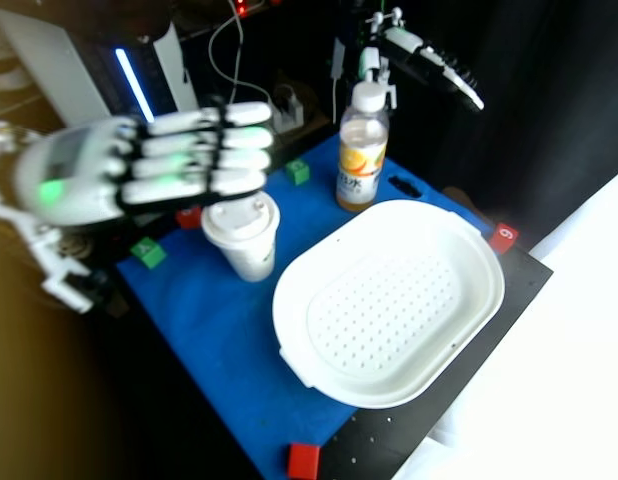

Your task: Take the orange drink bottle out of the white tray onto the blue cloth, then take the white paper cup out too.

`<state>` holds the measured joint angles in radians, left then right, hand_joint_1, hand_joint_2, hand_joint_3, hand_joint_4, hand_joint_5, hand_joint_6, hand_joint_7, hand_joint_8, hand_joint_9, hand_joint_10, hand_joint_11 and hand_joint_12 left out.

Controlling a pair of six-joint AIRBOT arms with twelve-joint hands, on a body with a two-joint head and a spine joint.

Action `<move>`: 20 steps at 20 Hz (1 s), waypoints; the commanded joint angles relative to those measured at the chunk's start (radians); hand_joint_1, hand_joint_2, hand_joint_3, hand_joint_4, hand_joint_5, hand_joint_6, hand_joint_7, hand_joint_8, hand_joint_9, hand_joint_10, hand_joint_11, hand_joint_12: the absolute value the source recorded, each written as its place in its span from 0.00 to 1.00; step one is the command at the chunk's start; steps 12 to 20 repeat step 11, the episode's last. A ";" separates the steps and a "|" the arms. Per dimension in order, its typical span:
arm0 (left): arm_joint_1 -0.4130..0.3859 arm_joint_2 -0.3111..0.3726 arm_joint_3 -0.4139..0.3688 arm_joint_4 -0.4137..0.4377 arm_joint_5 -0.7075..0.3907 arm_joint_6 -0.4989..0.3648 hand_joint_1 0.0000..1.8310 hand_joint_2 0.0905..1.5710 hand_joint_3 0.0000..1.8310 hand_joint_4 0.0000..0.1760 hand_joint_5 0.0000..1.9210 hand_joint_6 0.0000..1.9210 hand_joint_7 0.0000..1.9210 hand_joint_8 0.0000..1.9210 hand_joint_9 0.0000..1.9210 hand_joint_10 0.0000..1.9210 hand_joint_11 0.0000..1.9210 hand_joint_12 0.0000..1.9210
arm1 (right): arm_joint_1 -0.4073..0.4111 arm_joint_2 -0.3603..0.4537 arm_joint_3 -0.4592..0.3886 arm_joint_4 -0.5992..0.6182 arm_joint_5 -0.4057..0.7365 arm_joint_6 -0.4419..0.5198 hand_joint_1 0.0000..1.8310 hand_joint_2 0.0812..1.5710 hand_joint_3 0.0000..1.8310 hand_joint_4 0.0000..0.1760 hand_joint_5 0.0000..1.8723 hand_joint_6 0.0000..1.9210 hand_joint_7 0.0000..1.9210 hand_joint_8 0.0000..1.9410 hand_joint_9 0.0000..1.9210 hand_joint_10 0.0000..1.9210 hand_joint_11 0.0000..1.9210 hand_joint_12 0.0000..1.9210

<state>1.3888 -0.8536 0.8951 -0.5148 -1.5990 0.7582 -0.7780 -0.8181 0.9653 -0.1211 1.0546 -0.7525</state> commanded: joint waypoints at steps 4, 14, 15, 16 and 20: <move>-0.016 0.020 0.007 0.019 -0.132 -0.009 0.32 0.66 0.00 0.82 0.00 0.00 0.00 0.00 0.00 0.00 0.00 0.00 | 0.006 0.007 -0.005 0.099 0.130 -0.078 0.35 0.80 0.01 0.00 0.00 0.00 0.00 0.00 0.00 0.00 0.00 0.00; -0.041 0.044 0.021 0.052 -0.132 0.008 0.31 0.66 0.00 0.86 0.01 0.00 0.00 0.00 0.00 0.00 0.01 0.01 | 0.006 0.041 -0.009 0.182 0.133 -0.113 0.23 0.83 0.01 0.14 0.00 0.00 0.00 0.00 0.00 0.00 0.00 0.00; -0.041 0.044 0.021 0.052 -0.132 0.008 0.31 0.66 0.00 0.86 0.01 0.00 0.00 0.00 0.00 0.00 0.01 0.01 | 0.006 0.041 -0.009 0.182 0.133 -0.113 0.23 0.83 0.01 0.14 0.00 0.00 0.00 0.00 0.00 0.00 0.00 0.00; -0.041 0.044 0.021 0.052 -0.132 0.008 0.31 0.66 0.00 0.86 0.01 0.00 0.00 0.00 0.00 0.00 0.01 0.01 | 0.006 0.041 -0.009 0.182 0.133 -0.113 0.23 0.83 0.01 0.14 0.00 0.00 0.00 0.00 0.00 0.00 0.00 0.00; -0.041 0.044 0.021 0.052 -0.132 0.008 0.31 0.66 0.00 0.86 0.01 0.00 0.00 0.00 0.00 0.00 0.01 0.01 | 0.006 0.041 -0.009 0.182 0.133 -0.113 0.23 0.83 0.01 0.14 0.00 0.00 0.00 0.00 0.00 0.00 0.00 0.00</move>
